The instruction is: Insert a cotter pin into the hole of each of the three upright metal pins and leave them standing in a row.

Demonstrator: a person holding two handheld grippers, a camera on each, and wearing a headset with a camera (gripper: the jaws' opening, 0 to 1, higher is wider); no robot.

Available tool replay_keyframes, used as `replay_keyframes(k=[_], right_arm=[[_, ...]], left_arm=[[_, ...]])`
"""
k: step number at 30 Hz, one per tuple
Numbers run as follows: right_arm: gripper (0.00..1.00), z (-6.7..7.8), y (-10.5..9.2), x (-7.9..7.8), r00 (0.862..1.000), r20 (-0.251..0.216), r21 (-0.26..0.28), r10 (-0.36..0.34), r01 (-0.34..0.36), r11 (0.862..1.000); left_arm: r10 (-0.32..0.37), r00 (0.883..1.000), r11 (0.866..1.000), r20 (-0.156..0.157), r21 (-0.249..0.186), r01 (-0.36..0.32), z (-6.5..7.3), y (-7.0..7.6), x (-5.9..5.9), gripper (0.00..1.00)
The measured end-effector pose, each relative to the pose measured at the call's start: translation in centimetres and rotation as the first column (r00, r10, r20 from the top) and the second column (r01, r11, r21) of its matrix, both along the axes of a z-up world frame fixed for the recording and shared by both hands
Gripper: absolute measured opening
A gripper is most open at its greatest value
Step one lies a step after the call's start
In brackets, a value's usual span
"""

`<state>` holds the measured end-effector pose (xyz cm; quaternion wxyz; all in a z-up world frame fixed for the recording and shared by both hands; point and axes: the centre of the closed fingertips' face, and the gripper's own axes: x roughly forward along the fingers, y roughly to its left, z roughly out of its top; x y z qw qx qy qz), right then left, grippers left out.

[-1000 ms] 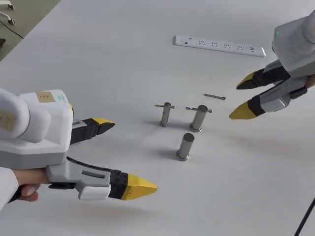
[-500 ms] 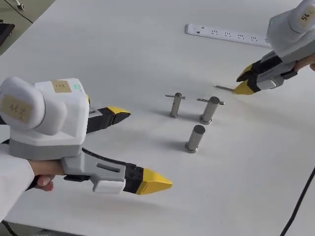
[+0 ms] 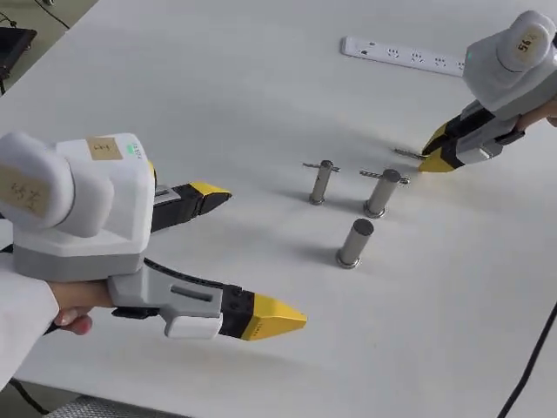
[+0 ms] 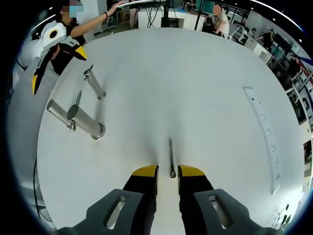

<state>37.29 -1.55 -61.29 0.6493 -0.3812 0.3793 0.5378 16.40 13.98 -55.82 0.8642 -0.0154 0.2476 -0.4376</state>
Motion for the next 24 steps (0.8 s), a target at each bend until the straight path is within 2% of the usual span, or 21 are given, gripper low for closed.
replay_keyframes(k=[4,5,6,8,15,17,18,19,22,24], right_arm=[[0.10,0.0,0.0,0.1,1.000,-0.025,-0.007,-0.009,0.009,1.000],[0.07,-0.2,0.0,-0.6,0.997,-0.076,-0.002,-0.030,0.030,1.000],[0.06,-0.2,0.1,-0.6,0.995,-0.080,0.006,-0.062,0.063,0.998],[0.05,-0.2,0.1,-0.3,0.997,-0.062,-0.006,-0.046,0.045,0.999],[0.03,-0.3,0.4,-0.9,0.998,-0.059,-0.077,-0.004,0.000,0.997],[0.00,-0.3,0.5,-0.9,0.999,-0.049,-0.091,-0.003,-0.001,0.996],[0.00,-0.4,0.3,-0.4,0.999,-0.030,-0.105,-0.010,0.007,0.994],[0.00,-0.3,0.3,-0.6,0.999,-0.041,-0.115,-0.009,0.004,0.993],[0.00,-0.4,0.3,-0.6,0.999,-0.038,-0.137,-0.012,0.007,0.991],[0.00,-0.4,0.2,-0.5,1.000,-0.029,-0.149,0.009,-0.013,0.989]], left_arm=[[0.005,1.000,1.000,-0.014,-0.008,-0.005,-0.3,0.0,-0.2,0.99],[0.008,1.000,1.000,-0.018,-0.013,-0.008,-0.3,0.0,-0.3,0.99],[0.010,1.000,1.000,-0.019,-0.014,-0.010,-0.4,0.0,-0.2,0.99],[0.015,1.000,1.000,-0.022,-0.019,-0.015,-0.5,0.0,-0.2,0.99],[0.023,0.999,0.999,-0.035,-0.033,-0.024,-0.7,-0.3,-0.4,0.99],[0.018,0.999,0.999,-0.038,-0.031,-0.019,-0.8,-0.4,-0.5,0.99],[0.017,0.999,0.999,-0.039,-0.032,-0.018,-0.8,-0.4,-0.6,0.99],[0.018,0.999,0.999,-0.040,-0.032,-0.019,-0.8,-0.4,-0.5,0.99],[0.034,0.998,0.997,-0.045,-0.062,-0.037,-0.5,-0.3,-0.3,0.99],[0.043,0.998,0.996,-0.046,-0.079,-0.046,-0.2,-0.1,-0.1,0.99]])
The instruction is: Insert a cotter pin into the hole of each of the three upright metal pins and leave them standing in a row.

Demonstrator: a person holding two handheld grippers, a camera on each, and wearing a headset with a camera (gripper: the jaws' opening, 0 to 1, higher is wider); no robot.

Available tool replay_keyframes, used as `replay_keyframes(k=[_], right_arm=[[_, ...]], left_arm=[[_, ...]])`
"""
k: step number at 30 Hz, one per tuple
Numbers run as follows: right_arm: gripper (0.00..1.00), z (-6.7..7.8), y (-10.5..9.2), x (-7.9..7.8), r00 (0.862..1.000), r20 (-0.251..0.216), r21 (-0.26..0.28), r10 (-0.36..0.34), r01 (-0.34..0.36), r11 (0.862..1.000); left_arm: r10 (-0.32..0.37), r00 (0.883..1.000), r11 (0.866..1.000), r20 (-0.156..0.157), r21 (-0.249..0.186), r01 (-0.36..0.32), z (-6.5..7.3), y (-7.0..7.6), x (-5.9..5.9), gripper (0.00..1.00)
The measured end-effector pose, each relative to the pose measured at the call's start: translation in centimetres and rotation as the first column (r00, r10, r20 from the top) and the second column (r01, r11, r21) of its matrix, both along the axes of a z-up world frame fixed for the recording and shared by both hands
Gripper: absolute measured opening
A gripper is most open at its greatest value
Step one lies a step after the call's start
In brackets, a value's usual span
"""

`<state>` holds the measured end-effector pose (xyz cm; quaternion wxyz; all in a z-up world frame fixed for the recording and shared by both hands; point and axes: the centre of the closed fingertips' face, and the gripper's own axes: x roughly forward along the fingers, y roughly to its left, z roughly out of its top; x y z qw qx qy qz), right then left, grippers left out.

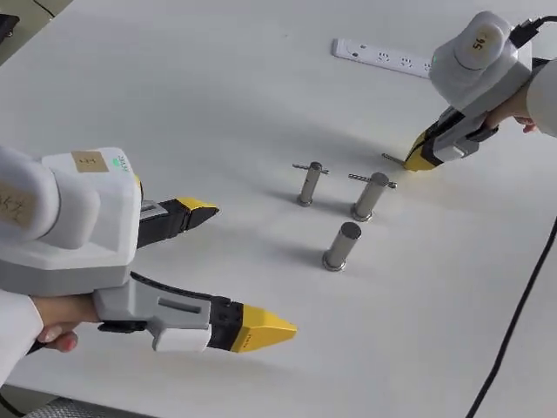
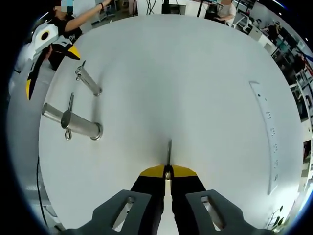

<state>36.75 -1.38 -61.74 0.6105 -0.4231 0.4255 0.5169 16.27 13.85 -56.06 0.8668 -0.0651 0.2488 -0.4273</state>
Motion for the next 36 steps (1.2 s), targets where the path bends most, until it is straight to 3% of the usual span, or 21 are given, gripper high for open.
replay_keyframes(k=[6,13,20,24,32,36], right_arm=[[0.00,-0.1,-0.2,0.5,0.998,0.004,0.008,-0.062,0.062,0.998],[0.00,0.1,-0.1,0.7,0.998,0.040,0.068,-0.051,0.048,0.997],[0.00,0.3,0.1,0.8,0.996,0.089,0.035,-0.031,0.028,0.999],[0.00,1.6,0.7,0.9,0.994,0.098,0.074,-0.037,0.030,0.997],[0.00,3.8,1.3,0.2,0.990,0.142,0.122,0.025,-0.043,0.992],[0.00,5.5,1.4,-1.5,0.984,0.172,0.159,0.045,-0.073,0.985]], left_arm=[[0.012,1.000,1.000,0.001,-0.007,-0.012,0.1,0.2,0.3,0.98],[0.017,1.000,1.000,-0.010,-0.016,-0.017,0.2,0.1,0.3,0.97],[0.016,1.000,1.000,-0.010,0.002,-0.016,0.4,0.5,0.3,0.96],[0.016,1.000,1.000,-0.007,0.011,-0.016,0.5,0.6,0.3,0.96],[0.011,1.000,1.000,0.000,0.015,-0.011,1.0,0.3,0.3,0.95],[0.007,1.000,1.000,0.014,0.010,-0.008,1.6,0.0,0.5,0.92]])
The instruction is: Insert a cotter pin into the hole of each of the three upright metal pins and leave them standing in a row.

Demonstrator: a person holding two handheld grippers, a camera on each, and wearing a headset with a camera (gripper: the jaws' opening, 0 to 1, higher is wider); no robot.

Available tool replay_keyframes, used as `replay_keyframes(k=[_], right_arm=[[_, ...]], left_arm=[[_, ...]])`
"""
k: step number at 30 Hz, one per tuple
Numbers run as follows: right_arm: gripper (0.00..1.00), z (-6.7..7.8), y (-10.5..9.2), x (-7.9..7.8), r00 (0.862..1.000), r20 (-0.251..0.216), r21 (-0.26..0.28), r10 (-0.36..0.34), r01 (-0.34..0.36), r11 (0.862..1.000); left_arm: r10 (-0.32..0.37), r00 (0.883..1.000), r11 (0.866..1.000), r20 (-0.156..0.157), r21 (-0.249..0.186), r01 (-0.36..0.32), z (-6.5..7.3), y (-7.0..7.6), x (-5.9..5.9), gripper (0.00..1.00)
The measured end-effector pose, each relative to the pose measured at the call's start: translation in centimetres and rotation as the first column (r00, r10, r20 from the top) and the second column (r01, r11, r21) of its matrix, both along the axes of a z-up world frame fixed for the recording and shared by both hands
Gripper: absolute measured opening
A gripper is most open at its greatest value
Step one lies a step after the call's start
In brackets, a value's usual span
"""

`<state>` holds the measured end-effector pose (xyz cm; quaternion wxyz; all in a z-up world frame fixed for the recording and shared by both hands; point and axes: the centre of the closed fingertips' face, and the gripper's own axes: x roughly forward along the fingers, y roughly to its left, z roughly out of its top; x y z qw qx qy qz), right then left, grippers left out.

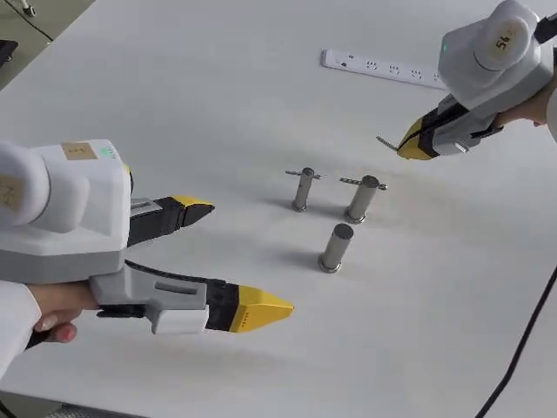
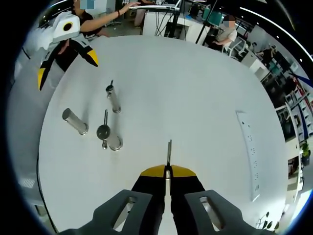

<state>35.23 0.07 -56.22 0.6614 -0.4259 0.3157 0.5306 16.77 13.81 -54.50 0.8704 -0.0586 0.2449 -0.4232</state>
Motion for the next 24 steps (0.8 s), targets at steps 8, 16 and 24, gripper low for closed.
replay_keyframes(k=[8,16,24], right_arm=[[0.00,2.4,-0.1,-2.8,0.999,0.036,0.083,0.004,-0.007,0.996],[0.00,3.5,0.0,-5.0,0.998,0.062,0.158,-0.001,-0.009,0.987],[0.00,4.8,0.9,-8.0,0.996,0.085,0.237,0.010,-0.030,0.971]], left_arm=[[-0.001,1.000,1.000,0.028,-0.005,0.002,1.1,-0.6,0.9,0.90],[-0.019,1.000,0.999,-0.015,-0.025,0.019,1.4,-1.9,1.1,0.82],[-0.025,0.997,0.996,-0.077,-0.089,0.018,1.9,-3.9,1.5,0.69]])
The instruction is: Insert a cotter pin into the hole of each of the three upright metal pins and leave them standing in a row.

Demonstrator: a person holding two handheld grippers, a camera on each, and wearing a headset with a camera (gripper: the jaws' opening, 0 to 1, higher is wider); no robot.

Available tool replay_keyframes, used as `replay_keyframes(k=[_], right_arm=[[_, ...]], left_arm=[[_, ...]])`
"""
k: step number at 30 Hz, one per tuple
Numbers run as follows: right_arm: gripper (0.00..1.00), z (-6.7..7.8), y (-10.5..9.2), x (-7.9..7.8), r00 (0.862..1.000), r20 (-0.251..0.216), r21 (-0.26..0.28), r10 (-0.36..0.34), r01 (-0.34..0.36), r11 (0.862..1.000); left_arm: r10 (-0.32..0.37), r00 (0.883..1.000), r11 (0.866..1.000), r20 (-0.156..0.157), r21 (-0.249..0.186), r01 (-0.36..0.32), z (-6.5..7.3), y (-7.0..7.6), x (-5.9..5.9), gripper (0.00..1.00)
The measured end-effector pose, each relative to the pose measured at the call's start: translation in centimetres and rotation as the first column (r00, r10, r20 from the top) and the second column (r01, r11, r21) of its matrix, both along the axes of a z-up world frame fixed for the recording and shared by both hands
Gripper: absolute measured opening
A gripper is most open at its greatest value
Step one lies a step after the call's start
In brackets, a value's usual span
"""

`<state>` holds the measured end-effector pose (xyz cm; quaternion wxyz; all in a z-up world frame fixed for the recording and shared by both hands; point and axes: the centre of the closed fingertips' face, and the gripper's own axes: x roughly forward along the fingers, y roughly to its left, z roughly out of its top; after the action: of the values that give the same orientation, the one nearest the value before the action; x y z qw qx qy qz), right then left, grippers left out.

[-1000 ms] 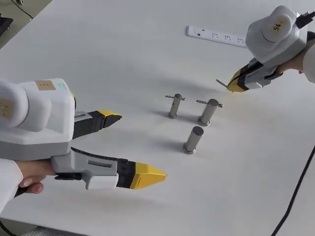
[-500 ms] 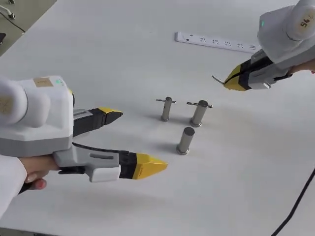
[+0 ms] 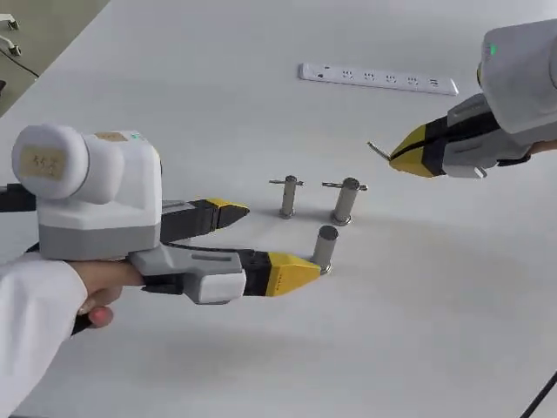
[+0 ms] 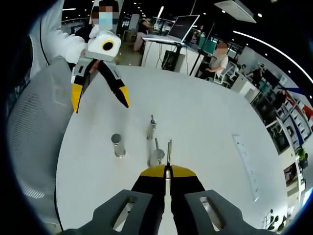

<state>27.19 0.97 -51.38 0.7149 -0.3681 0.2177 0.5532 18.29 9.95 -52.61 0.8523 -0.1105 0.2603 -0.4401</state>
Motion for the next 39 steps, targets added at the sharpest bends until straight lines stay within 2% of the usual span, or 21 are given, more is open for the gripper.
replay_keyframes(k=[4,7,9,14,17,18,22,23,25,29,31,33,39], right_arm=[[0.00,0.6,0.7,-1.3,1.000,0.007,0.048,0.013,-0.013,0.999],[0.00,0.9,1.2,-2.2,0.999,0.023,0.069,0.035,-0.036,0.997],[0.00,1.0,1.5,-2.7,0.999,0.026,0.075,0.039,-0.040,0.996],[0.00,1.6,2.1,-3.8,0.997,0.044,0.102,0.067,-0.071,0.992],[0.00,2.0,2.2,-4.7,0.993,0.067,0.103,0.098,-0.104,0.989],[0.00,2.1,2.2,-4.9,0.992,0.068,0.103,0.106,-0.113,0.988],[0.00,2.5,2.4,-5.9,0.987,0.086,0.101,0.135,-0.143,0.985],[0.00,2.6,2.4,-6.3,0.987,0.087,0.101,0.138,-0.147,0.984],[0.00,2.8,2.6,-6.8,0.984,0.093,0.105,0.149,-0.159,0.982],[0.00,2.4,2.9,-7.7,0.977,0.111,0.079,0.180,-0.189,0.979],[0.00,2.2,3.1,-8.1,0.975,0.117,0.069,0.189,-0.198,0.978],[0.00,2.2,3.2,-8.3,0.974,0.118,0.068,0.192,-0.201,0.977],[0.00,1.7,3.4,-8.9,0.971,0.117,0.051,0.208,-0.215,0.975]], left_arm=[[0.002,0.999,0.999,-0.039,-0.043,-0.004,0.6,-1.0,0.3,0.64],[0.009,1.000,0.998,-0.028,-0.060,-0.011,1.2,-1.6,0.7,0.61],[0.018,0.998,0.994,-0.054,-0.108,-0.024,1.8,-2.1,0.9,0.55],[0.015,0.998,0.995,-0.059,-0.102,-0.021,2.4,-2.8,1.3,0.45],[0.013,0.998,0.993,-0.062,-0.118,-0.020,2.9,-3.0,1.5,0.29],[0.011,0.997,0.991,-0.078,-0.129,-0.021,3.0,-3.2,1.4,0.25],[0.012,0.992,0.988,-0.127,-0.152,-0.031,3.0,-3.8,1.3,0.25],[0.008,0.987,0.984,-0.162,-0.174,-0.037,3.1,-4.1,1.1,0.25],[0.006,0.980,0.980,-0.199,-0.196,-0.045,3.2,-4.4,0.9,0.25],[0.005,0.978,0.977,-0.211,-0.205,-0.049,3.3,-5.0,0.8,0.24],[-0.004,0.971,0.974,-0.240,-0.220,-0.051,3.4,-5.4,0.5,0.22],[-0.004,0.967,0.973,-0.254,-0.223,-0.054,3.3,-5.5,0.5,0.21],[0.008,0.965,0.972,-0.263,-0.223,-0.069,3.3,-5.6,0.6,0.17]])
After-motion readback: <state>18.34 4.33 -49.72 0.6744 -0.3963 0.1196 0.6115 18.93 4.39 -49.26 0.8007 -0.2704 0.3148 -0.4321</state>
